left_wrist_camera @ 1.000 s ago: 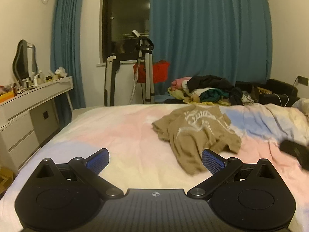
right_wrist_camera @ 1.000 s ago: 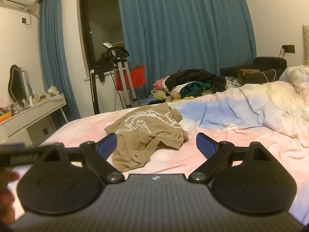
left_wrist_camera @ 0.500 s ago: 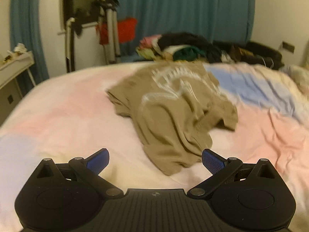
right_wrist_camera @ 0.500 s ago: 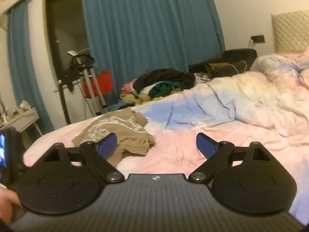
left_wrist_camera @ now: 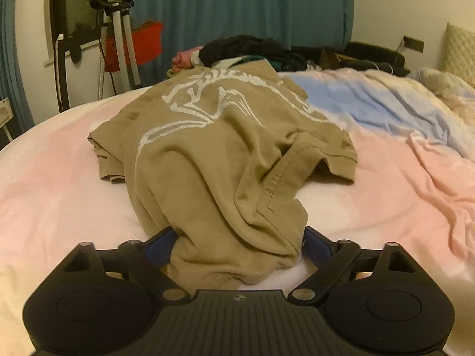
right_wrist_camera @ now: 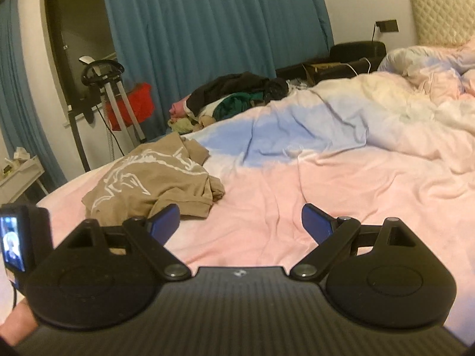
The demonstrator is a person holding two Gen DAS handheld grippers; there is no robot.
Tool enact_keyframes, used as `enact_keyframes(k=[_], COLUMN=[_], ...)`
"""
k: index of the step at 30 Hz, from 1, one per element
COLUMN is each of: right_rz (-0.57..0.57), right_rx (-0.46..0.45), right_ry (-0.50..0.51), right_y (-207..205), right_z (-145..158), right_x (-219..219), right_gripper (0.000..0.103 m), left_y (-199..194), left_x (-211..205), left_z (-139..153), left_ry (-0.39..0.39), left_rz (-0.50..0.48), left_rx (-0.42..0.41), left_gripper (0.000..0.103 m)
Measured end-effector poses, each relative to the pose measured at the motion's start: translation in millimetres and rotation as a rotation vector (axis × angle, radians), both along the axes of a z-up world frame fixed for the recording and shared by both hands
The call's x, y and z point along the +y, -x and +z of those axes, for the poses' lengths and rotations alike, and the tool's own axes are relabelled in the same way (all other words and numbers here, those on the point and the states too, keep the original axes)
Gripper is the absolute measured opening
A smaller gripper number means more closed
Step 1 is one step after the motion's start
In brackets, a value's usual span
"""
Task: Fold clothes
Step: 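Lower the left gripper onto the khaki T-shirt and grasp its hem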
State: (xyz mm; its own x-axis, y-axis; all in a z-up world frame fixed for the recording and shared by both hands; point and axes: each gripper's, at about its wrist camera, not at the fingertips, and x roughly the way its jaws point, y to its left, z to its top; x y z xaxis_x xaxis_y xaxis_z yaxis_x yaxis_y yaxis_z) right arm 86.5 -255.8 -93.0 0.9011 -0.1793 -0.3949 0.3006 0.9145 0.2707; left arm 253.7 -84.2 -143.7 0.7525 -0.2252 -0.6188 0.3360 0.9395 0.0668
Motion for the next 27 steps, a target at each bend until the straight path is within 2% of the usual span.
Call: enact_keyframes(k=[2,3,4,6,13,17,22,27], right_rz=[0.0,0.0,0.0,0.001,0.042,0.122,0.299,0.468], right_rx=[0.005,0.007,0.009,0.014,-0.049,-0.08,-0.056,-0.028], right_ry=[-0.002,-0.003,-0.004,-0.006,0.027,0.05,0.112,0.18], right_y=[-1.9,-2.8,-3.7,-5.6,3.9,13.6,18.5,21.7], right_z=[-2.6,-4.0,-5.3,-7.9,-0.2,8.3,6.9,4.4], right_x=[0.2,0.2,0.3,0.5,8.5,23.0,57.6,92.0], right_gripper=[0.09,0.09,0.09,0.09,0.09,0.09,0.09,0.09], left_y=[-1.0,-0.4,0.2,3.3,55.0,93.2,142.7,167.8], left_x=[3.7,7.6,11.5,22.3,52.3,64.6,90.1,108.6], left_z=[2.3,5.5,8.6,17.6,76.8,112.1,131.7,130.5], left_ry=[0.01,0.02,0.03,0.075,0.189,0.21,0.259,0.295], left_rz=[0.027,0.048,0.068,0.093,0.079,0.048,0.049,0.05], left_rx=[-0.008,-0.012,-0.015,-0.016,-0.064,-0.1,-0.074,-0.051], left_gripper=[0.06,0.042,0.029,0.022,0.016,0.016,0.016,0.016])
